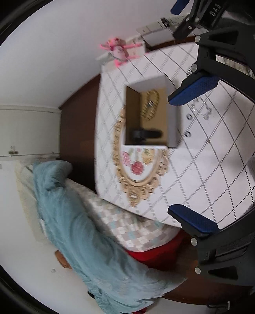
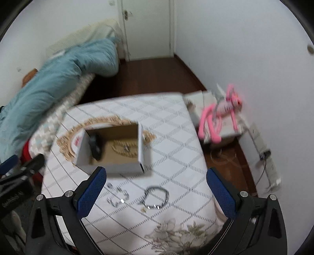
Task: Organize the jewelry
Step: 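Lift both open tools out of the box toward the remaining jewelry, then grasp a small gold earring with the left tool while the right tool grasps the silver chain bracelet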
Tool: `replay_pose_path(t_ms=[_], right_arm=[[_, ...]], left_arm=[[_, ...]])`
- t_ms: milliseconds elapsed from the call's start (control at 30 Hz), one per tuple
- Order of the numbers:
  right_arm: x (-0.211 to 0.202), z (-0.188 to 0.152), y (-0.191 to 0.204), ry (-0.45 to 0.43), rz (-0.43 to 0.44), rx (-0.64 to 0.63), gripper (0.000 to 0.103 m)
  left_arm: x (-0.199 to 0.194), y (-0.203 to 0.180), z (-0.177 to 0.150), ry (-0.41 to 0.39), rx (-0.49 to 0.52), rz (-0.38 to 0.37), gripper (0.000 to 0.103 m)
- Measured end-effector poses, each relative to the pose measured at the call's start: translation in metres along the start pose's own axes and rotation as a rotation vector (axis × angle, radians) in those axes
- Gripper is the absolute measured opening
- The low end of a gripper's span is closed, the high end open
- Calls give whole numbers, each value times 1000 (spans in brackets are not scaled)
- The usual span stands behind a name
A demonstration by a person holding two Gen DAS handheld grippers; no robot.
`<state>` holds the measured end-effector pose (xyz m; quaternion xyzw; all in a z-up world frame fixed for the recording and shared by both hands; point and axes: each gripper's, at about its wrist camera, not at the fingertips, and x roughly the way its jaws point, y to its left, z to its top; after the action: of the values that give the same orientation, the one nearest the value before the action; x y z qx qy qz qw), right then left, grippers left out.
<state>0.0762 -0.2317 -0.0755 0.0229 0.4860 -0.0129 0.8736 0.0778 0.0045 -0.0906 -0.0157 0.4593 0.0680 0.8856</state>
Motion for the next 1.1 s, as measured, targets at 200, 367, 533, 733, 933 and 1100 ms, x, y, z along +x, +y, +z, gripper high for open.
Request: replay_pose_path(t_ms=[200,367,533,733,933,1100], right_arm=[[81,-39,-23,176,-28,55,96],[122,-60,-35,251,-50,79,93],[141,-69,-40,270,-52,86,82],[148,-73,-33,267,-63,33,72],[145,-69,-26,248,-66,20,50],[143,-64,-23,244,-86,20,9]], left_arm=[[64,10,-38,165,-7,23,102],[95,11,-68,263,-1,-21,96],[106,-2,-82,286,48,-46,84],[112,-18,-90,286,89,-66,48],[107,-32,-89,259,123,-97,14],[103,-40,-91,253,149,-110,6]])
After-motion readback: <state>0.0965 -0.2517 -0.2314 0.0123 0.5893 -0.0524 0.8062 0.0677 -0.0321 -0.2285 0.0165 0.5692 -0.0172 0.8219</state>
